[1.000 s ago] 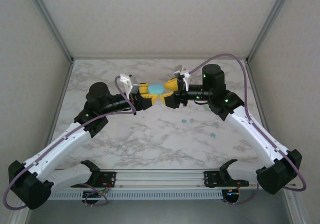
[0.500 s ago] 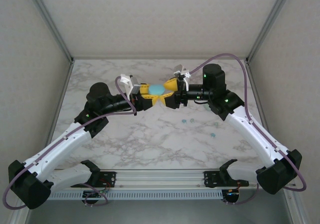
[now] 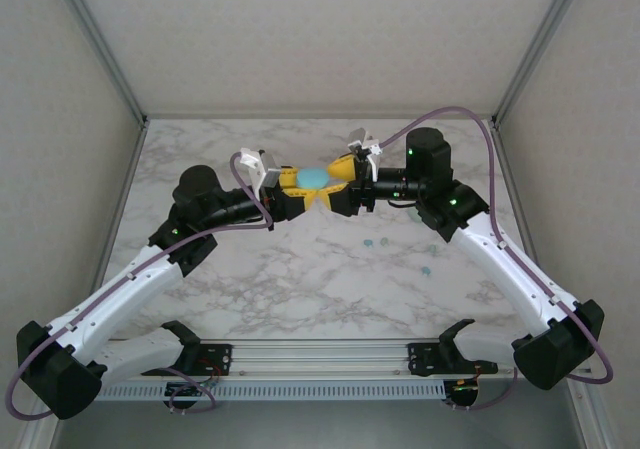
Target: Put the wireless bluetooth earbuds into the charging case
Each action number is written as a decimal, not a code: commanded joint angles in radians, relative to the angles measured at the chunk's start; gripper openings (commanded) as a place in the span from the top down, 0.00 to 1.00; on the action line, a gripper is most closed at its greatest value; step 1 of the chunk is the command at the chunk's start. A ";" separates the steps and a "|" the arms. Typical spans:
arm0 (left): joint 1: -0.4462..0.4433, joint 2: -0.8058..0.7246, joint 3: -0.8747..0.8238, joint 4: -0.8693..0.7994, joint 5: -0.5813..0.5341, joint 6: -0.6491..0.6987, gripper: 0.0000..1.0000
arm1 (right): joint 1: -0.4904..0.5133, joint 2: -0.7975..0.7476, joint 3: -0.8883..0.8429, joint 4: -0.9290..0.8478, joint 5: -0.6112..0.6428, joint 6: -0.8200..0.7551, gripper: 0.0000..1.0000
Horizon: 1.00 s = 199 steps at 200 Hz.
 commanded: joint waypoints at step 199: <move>-0.031 -0.003 0.035 -0.046 0.085 -0.002 0.75 | 0.002 -0.020 -0.021 0.172 0.241 0.054 0.31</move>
